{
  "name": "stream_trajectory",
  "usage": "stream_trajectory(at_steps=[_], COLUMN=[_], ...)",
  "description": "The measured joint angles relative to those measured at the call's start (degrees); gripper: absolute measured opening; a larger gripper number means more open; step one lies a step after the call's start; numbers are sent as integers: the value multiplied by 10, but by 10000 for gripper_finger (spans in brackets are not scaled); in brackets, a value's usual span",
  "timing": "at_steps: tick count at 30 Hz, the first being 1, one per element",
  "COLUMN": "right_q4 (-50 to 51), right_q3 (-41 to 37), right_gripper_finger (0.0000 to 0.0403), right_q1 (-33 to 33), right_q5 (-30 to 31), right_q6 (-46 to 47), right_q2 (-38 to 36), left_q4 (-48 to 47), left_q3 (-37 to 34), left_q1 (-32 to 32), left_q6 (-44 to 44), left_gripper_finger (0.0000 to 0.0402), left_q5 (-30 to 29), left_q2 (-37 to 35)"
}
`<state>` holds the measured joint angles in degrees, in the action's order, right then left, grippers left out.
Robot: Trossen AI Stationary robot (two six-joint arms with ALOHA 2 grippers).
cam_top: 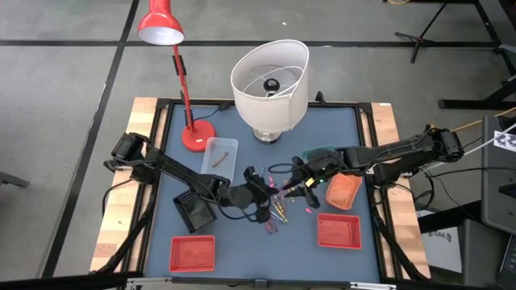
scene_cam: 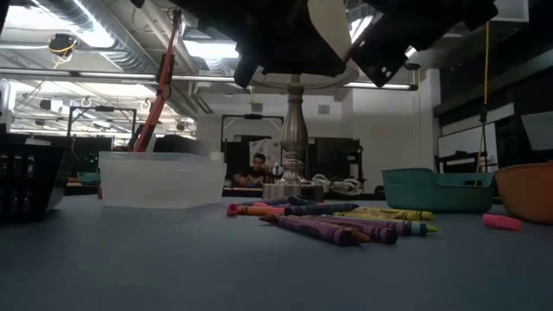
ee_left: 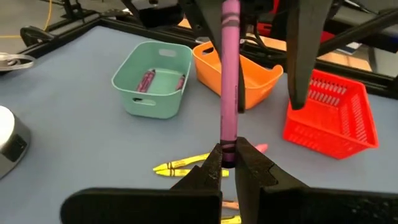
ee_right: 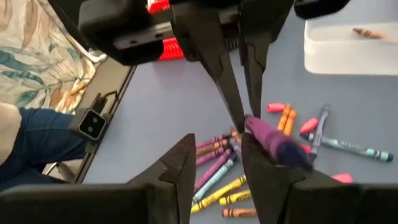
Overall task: Sort crayons
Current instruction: Put the violet crayon into the green bin
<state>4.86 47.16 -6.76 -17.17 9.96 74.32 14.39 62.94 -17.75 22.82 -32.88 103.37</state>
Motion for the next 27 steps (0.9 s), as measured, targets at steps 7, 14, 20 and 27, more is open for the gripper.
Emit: stream_trajectory(at_steps=[7,14,20,27], right_q4=[-10,-3,-1,16], right_q3=[0,0,0,0], right_gripper_finger=[127,127,127,127], right_q1=[0,0,0,0], right_q5=[26,44,46,53], right_q6=[0,3,3,5], right_q2=[0,0,0,0], left_q4=[-1,-4,-3,1], left_q3=[0,0,0,0], left_q1=[2,2,2,1], left_q6=[10,10,10,10], left_gripper_finger=[5,5,5,5], left_q5=[-2,-7,-8,-4], left_q2=[0,0,0,0])
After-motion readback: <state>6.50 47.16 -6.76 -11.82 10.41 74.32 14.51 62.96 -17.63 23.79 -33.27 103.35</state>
